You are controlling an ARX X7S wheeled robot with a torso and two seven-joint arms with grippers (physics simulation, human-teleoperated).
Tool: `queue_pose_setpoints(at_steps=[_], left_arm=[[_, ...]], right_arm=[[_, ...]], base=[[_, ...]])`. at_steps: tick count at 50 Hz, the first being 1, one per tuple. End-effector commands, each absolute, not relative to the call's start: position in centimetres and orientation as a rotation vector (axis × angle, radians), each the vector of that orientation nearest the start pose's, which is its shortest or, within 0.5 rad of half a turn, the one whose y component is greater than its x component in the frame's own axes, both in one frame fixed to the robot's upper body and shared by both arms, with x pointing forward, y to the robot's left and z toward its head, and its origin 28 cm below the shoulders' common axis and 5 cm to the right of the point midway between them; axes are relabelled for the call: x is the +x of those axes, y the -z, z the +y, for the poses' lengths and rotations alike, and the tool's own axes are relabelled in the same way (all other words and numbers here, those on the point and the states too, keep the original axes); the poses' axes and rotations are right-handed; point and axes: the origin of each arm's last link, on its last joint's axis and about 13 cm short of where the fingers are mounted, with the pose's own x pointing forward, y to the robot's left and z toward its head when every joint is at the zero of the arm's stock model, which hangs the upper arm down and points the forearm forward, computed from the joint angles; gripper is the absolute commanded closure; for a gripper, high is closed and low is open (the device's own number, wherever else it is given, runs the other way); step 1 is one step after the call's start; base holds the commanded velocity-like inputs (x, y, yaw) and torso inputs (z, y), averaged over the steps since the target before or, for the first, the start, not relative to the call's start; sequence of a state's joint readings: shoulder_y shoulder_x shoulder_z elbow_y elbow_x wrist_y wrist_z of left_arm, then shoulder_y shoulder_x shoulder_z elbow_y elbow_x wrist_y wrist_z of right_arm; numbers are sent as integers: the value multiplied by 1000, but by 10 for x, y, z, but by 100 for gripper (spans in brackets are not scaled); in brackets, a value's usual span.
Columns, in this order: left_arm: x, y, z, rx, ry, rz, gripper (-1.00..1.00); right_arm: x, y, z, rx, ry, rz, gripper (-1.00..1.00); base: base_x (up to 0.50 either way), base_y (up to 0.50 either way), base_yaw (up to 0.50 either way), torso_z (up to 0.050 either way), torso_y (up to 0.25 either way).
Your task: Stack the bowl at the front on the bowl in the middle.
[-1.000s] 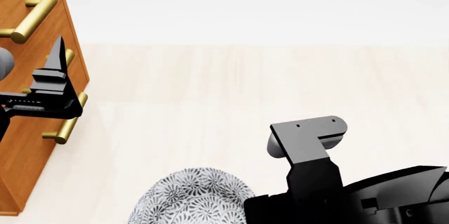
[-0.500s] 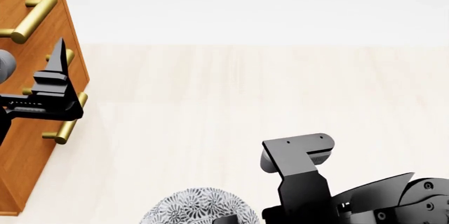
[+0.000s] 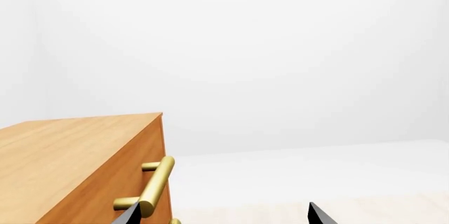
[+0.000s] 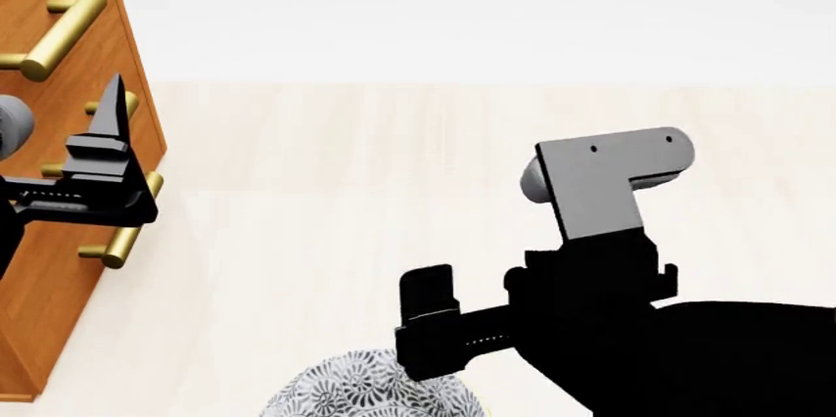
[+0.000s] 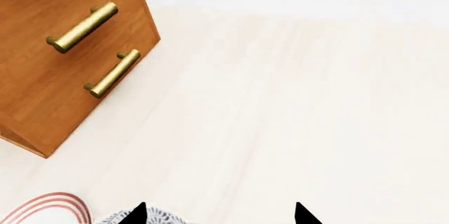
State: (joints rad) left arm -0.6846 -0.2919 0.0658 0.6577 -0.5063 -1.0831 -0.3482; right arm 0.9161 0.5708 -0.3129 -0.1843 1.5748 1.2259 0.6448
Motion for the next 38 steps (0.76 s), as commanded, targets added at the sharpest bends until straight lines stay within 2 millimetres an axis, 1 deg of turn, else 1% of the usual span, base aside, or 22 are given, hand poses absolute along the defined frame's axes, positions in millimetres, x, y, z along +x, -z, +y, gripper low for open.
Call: queue_pose_setpoints(at_steps=[1,2,3,4,7,9,13,16,18,38], left_arm=[[255,-231,218,61,24,-200,-100],[255,-231,218,60,23,-200,-100],[255,-230,218,60,25,-201,-100],[255,-230,218,60,24,-202,-100],[253,-232,218,59,27,-205,-100],[253,-233,218,57,28,-209,-100],[253,-233,218,58,29,-210,-100],[253,-232,218,58,29,-208,-100],[254,-232,218,60,29,-207,-100],[252,-232,218,60,29,-206,-100]], right_arm=[[255,-249,-120,43,-311,-6,-100],[254,-250,-119,32,-295,-34,-100],[250,-251,-117,0,-254,-119,-100],[248,-252,-116,-12,-235,-151,-100],[238,-255,-112,-79,-160,-336,-100],[236,-256,-110,-100,-130,-396,-100],[235,-255,-109,-113,-118,-444,-100],[228,-260,-109,-95,-79,-560,-100],[223,-264,-110,-84,-72,-601,-100],[226,-261,-110,-89,-82,-565,-100]], base=[[0,0,0,0,0],[0,0,0,0,0],[0,0,0,0,0],[0,0,0,0,0],[0,0,0,0,0],[0,0,0,0,0],[0,0,0,0,0],[0,0,0,0,0],[0,0,0,0,0],[0,0,0,0,0]])
